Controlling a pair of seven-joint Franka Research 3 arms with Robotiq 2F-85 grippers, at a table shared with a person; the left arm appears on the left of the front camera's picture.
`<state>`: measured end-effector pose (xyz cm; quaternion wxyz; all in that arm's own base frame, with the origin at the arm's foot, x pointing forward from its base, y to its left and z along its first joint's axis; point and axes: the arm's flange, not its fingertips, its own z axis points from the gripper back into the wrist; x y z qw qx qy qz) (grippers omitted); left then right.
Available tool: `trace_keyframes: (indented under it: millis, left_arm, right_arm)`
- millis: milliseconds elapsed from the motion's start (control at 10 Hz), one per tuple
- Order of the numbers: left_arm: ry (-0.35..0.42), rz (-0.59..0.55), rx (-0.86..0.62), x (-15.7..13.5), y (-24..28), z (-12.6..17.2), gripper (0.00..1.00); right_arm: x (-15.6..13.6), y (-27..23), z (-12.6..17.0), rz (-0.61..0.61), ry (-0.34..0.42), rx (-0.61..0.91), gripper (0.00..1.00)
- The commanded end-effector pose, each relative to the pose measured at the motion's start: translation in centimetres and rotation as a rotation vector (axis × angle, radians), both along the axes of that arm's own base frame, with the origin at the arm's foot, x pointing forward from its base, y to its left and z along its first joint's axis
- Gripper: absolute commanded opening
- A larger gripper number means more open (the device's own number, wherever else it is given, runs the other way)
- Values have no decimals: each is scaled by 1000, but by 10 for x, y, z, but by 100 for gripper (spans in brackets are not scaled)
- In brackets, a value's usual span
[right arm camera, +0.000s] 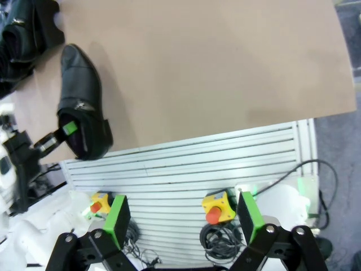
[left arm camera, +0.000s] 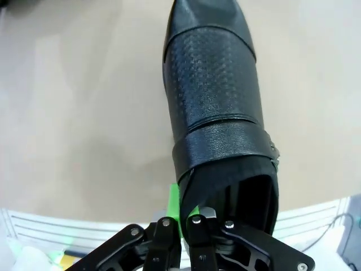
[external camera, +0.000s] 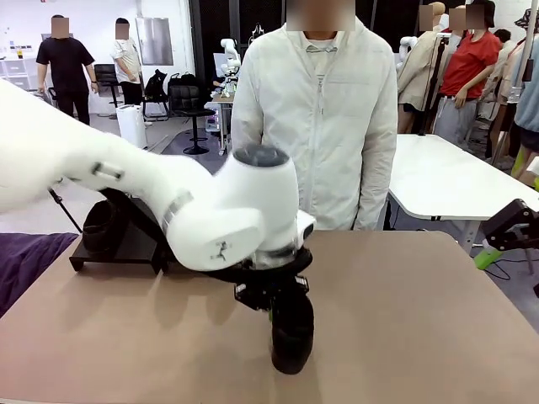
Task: Organize the shoes by placing them on the stand.
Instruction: Place the Shoe from the middle of the table onto the Shoes Stand.
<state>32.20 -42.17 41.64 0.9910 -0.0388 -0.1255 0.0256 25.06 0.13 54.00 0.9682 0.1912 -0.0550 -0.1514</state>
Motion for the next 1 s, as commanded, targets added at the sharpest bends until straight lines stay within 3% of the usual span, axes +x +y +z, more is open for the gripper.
trace_keyframes:
  millis: [0,200,300,400,500,600,700,900]
  left_arm:
    - [12,-166,39,-36,40,75,0]
    - [-46,-159,29,-75,94,112,0]
    - [-35,-196,47,-90,130,120,0]
    - [-27,-216,99,-97,159,117,0]
    - [-10,-266,20,-103,178,112,0]
    - [25,-231,15,-108,182,106,0]
    - [-14,-220,71,-102,153,120,0]
    - [-14,-220,71,-102,153,120,0]
  right_arm:
    - [0,-3,2,26,-6,24,100]
    - [0,-3,2,26,-6,24,100]
    - [0,-3,2,26,-6,24,100]
    - [0,-3,2,26,-6,24,100]
    - [0,-3,2,26,-6,24,100]
    - [0,-3,2,26,-6,24,100]
    - [0,-3,2,26,-6,24,100]
    - [0,-3,2,26,-6,24,100]
